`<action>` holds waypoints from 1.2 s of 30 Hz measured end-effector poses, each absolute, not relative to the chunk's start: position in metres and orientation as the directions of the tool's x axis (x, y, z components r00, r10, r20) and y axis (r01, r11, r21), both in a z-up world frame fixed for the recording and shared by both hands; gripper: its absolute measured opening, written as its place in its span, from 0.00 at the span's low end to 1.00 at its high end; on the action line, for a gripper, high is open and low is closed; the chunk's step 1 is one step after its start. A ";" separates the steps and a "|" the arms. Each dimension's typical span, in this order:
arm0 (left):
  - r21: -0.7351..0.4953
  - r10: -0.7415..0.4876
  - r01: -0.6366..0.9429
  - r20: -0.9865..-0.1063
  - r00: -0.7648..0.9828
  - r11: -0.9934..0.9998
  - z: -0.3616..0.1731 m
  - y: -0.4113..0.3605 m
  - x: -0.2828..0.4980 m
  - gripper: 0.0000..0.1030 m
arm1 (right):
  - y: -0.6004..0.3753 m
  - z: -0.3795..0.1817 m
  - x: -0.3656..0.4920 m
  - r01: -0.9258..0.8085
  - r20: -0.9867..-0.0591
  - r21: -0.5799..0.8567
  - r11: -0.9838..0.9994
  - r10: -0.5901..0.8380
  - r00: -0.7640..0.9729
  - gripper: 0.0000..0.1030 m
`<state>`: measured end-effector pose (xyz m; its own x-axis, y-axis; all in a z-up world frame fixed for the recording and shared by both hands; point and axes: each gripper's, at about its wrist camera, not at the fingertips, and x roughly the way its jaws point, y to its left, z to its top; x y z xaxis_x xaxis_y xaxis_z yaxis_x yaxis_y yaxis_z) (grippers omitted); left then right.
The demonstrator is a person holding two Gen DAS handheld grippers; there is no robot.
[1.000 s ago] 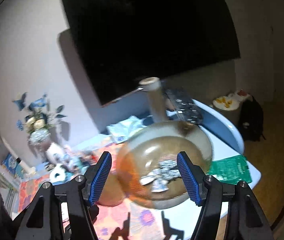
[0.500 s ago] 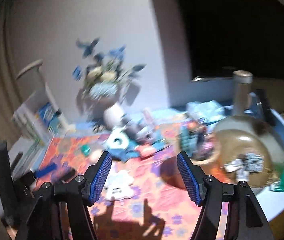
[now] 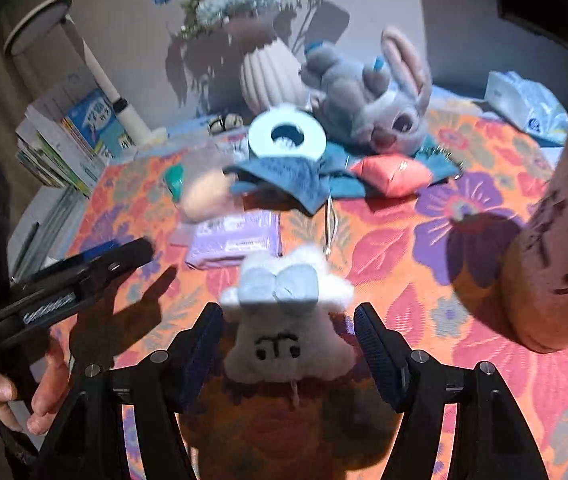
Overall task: Organize soft objects
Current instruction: 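Grasp the white plush toy with the right tool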
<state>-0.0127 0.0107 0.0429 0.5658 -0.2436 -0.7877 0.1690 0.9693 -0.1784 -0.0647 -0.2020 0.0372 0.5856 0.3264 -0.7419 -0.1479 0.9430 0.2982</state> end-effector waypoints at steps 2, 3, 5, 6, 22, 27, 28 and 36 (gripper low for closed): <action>-0.197 -0.260 0.173 -0.793 0.551 0.965 0.035 0.004 -0.002 0.65 | -0.200 0.032 -0.061 -0.152 -0.749 0.300 0.942 0.331 0.574 0.67; -0.208 -0.271 0.176 -0.794 0.544 0.962 0.032 0.002 0.001 0.65 | -0.199 0.029 -0.060 -0.150 -0.753 0.299 0.942 0.330 0.570 0.71; -0.247 -0.315 0.197 -0.795 0.519 0.949 0.025 -0.006 0.008 0.65 | -0.198 0.024 -0.058 -0.145 -0.760 0.299 0.943 0.327 0.561 0.72; -0.263 -0.333 0.208 -0.795 0.506 0.942 0.023 -0.009 0.010 0.65 | -0.197 0.020 -0.057 -0.147 -0.765 0.291 0.945 0.322 0.557 0.72; -0.275 -0.421 0.366 -0.804 0.421 0.889 0.027 -0.040 -0.023 0.65 | -0.232 0.019 -0.083 -0.076 -0.772 0.167 0.983 0.179 0.610 0.60; -0.126 -0.306 0.366 -0.817 0.490 0.922 0.029 -0.054 -0.006 0.65 | -0.224 0.018 -0.082 -0.091 -0.767 0.150 0.984 0.174 0.617 0.62; -0.108 -0.297 0.375 -0.818 0.493 0.921 0.028 -0.060 -0.003 0.65 | -0.221 0.017 -0.080 -0.092 -0.766 0.152 0.984 0.176 0.619 0.62; -0.091 -0.302 0.409 -0.819 0.487 0.908 0.021 -0.075 0.003 0.56 | -0.218 0.017 -0.079 -0.111 -0.754 0.158 0.981 0.193 0.628 0.56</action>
